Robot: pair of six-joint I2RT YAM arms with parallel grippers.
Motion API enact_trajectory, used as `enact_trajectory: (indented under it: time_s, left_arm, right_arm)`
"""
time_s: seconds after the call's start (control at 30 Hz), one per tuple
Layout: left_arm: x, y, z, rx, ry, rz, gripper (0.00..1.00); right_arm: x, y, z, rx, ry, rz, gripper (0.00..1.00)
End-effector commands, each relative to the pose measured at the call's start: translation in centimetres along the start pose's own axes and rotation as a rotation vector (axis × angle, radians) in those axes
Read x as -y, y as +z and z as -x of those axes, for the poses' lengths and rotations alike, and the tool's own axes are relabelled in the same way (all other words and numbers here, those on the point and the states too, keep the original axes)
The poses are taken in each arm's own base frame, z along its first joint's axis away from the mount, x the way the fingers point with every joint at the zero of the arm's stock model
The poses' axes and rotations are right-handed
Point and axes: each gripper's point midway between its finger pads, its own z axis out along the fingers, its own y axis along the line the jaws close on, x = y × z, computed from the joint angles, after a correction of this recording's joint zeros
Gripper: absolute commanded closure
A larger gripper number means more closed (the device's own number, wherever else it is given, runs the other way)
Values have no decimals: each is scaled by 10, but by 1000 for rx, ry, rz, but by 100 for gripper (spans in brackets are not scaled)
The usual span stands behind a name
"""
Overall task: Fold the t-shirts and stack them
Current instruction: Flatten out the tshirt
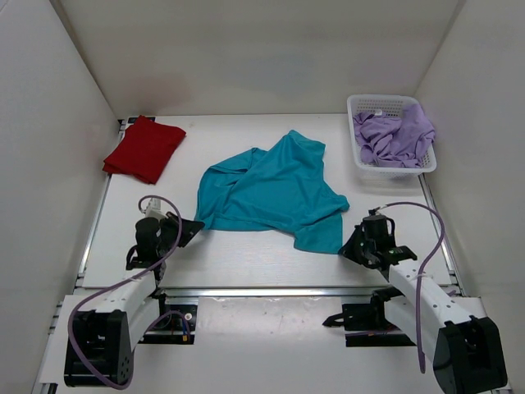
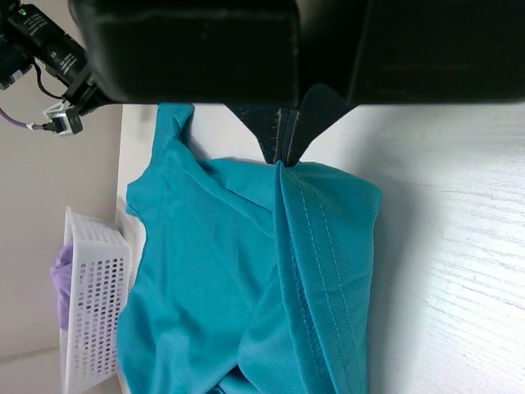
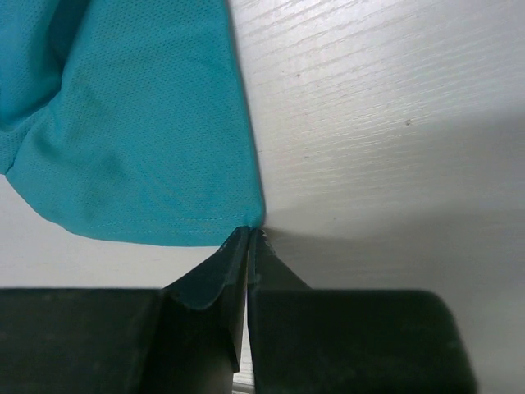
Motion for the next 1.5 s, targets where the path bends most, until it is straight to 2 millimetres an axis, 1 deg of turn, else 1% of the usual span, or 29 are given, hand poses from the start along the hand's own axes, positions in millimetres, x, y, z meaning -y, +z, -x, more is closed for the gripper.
enact_trajectory:
  time_s: [0.0,0.07,0.1,0.13,0.2,0.23,0.3,0.33,0.37,0.4,0.5,0.57,0.63,0.67,0.73,0.77,0.83,0.87,0.9,0.93,0.97,1.0,1.07,1.1,1.17,1.27,1.33,1.4,1.47]
  left_arm:
    - [21,2,12,20,40,-53,100]
    - [57,6,25,11,101,-111,100]
    - [90,6,37,10,165,-166,100]
    - [104,8,44,1,218,-177,100]
    - [174,0,73,-13,308,-275,100]
    - [189,-3,80,-16,303,-304,100]
    - [248,-33,126,64,323,-425,100]
    - [264,-46,136,76,310,-466,100]
    - [280,-69,162,146,337,-505,100]
    - [290,-90,189,222,318,-515,100]
    - [304,-134,223,302,299,-571,100]
    - [310,-140,230,314,259,-615,100]
    - [302,-138,236,316,206,-633,100]
    - [303,-142,240,315,193,-652,100]
    - [302,-140,251,315,186,-635,100]
    - [303,-143,257,340,196,-618,100]
    - [297,-135,271,392,201,-555,100]
    - [294,-130,271,393,213,-516,100]
    - [284,-118,271,402,214,-468,100]
    - [276,-110,273,410,200,-438,100]
    - [262,-98,271,413,193,-398,100]
    - [255,-92,268,410,199,-388,100]
    - [223,-67,257,391,158,-324,100]
    - [213,-62,255,392,167,-297,100]
    - [193,-35,242,355,146,-249,100]
    - [178,-1,231,280,111,-244,100]
    - [175,14,238,270,85,-247,100]
    - [201,21,258,274,92,-306,100]
    - [215,32,272,248,83,-350,100]
  right_arm:
    - [-18,-11,24,64,-51,51,100]
    - [-52,-41,68,192,-106,102,100]
    - [-73,-63,89,251,-150,132,100]
    - [-82,-76,102,286,-164,142,100]
    - [-119,-137,149,449,-236,159,100]
    - [-129,-153,159,488,-254,163,100]
    - [-166,-224,194,638,-310,193,100]
    - [-176,-244,200,671,-327,209,100]
    - [-192,-276,214,741,-340,224,100]
    - [-206,-306,223,799,-361,246,100]
    - [-236,-363,242,916,-394,285,100]
    - [-257,-391,250,982,-437,319,100]
    - [-279,-409,264,1051,-452,308,100]
    - [-286,-434,269,1108,-470,332,100]
    - [-312,-430,278,1145,-525,257,100]
    - [-317,-433,293,1183,-526,202,100]
    - [-339,-419,310,1184,-591,256,100]
    - [-341,-402,330,1153,-609,288,100]
    - [-340,-370,349,1081,-627,322,100]
    - [-337,-353,357,1040,-616,339,100]
    - [-326,-316,371,966,-607,335,99]
    - [-324,-298,374,930,-612,335,100]
    - [-309,-229,382,789,-622,332,100]
    - [-310,-222,385,780,-619,338,100]
    - [-304,-177,390,686,-631,368,100]
    - [-300,-136,408,629,-622,331,100]
    - [-306,-130,425,642,-614,346,100]
    - [-307,-135,447,690,-547,396,100]
    - [-311,-163,459,754,-510,453,100]
